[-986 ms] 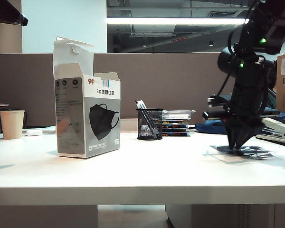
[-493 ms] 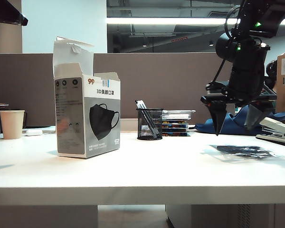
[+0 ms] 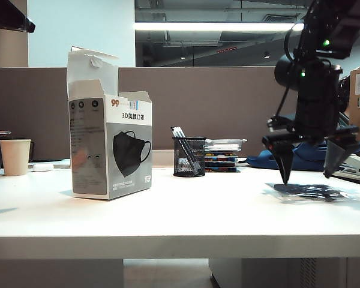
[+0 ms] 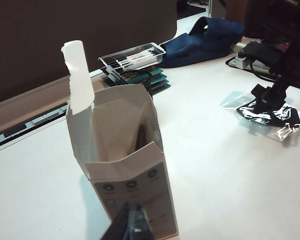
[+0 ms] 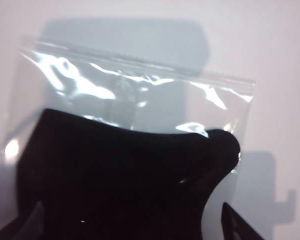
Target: Put the mask into the mask box.
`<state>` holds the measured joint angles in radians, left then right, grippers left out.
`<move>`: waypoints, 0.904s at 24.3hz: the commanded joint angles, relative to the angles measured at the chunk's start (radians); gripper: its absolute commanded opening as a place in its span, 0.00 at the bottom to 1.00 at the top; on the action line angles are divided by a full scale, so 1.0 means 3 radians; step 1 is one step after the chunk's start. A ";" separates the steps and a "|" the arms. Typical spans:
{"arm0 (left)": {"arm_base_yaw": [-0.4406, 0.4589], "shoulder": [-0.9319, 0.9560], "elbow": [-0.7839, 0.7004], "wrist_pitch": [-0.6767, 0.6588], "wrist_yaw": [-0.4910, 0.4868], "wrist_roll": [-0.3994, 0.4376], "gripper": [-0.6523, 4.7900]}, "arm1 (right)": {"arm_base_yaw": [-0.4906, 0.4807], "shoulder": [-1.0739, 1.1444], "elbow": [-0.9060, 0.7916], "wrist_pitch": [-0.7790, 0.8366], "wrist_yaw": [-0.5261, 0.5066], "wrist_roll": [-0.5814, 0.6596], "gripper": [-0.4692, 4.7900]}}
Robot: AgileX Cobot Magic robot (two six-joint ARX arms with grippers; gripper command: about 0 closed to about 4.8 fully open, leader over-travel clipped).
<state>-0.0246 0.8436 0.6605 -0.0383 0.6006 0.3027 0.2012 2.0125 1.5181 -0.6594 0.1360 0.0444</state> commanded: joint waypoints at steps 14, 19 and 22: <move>0.0006 -0.0005 0.0014 0.0034 0.0005 0.0015 0.11 | -0.0017 0.0277 0.0014 -0.0067 -0.0004 0.0003 0.73; 0.0006 -0.0005 0.0014 0.0034 0.0005 0.0015 0.11 | -0.0017 0.0277 0.0014 -0.0052 -0.0011 0.0003 0.46; 0.0006 -0.0005 0.0014 0.0033 0.0005 0.0014 0.11 | -0.0018 0.0277 0.0014 -0.0043 -0.0011 0.0001 0.36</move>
<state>-0.0246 0.8436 0.6605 -0.0383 0.6006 0.3027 0.2001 2.0724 1.5383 -0.6266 0.1059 0.0475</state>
